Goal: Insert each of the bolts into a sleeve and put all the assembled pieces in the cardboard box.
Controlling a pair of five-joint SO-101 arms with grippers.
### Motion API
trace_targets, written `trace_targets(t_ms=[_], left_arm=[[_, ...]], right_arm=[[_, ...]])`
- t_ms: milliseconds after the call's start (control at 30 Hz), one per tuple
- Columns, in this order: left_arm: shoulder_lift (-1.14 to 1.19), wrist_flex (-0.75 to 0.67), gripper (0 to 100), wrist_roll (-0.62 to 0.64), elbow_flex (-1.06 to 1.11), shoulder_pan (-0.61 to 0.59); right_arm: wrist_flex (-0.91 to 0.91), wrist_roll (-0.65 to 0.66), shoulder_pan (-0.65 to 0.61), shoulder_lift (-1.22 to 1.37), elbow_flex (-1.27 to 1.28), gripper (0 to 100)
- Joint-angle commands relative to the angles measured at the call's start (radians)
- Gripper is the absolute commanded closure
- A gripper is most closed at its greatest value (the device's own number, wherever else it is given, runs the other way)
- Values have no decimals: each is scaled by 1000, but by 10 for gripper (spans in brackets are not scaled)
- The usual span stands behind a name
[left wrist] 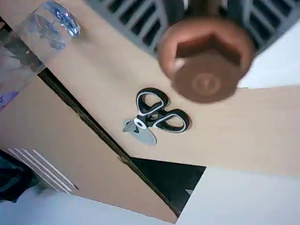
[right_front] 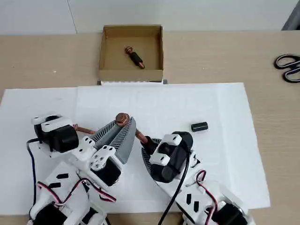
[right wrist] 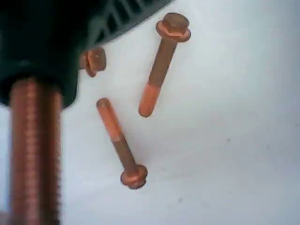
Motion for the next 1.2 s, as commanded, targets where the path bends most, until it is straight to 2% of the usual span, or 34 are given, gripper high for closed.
trace_targets(t_ms=[0,133,233,333,500,600,733,800,1000,1167], left_arm=[[6,46,994,8,27,38],[6,83,994,2,61,123],[6,83,994,-61,90,169],[6,103,994,-124,114,201],[6,137,992,-137,114,224],[6,147,960,-146,113,207],[11,196,808,-146,113,193],[11,227,769,-146,110,192],[14,259,768,-172,65,147],[14,261,765,-318,68,-31]], right_arm=[[-33,40,-4,-1,-8,996],[-35,57,-4,-1,-9,996],[-35,57,-4,-1,-9,996],[-35,58,-4,-1,-9,996],[-31,58,-4,-1,-9,996],[-31,58,-4,-1,-9,996],[-27,58,-4,-1,-9,996],[-27,58,-4,-1,-9,996],[-27,58,-2,-1,-6,996],[-25,58,-1,1,-3,996]])
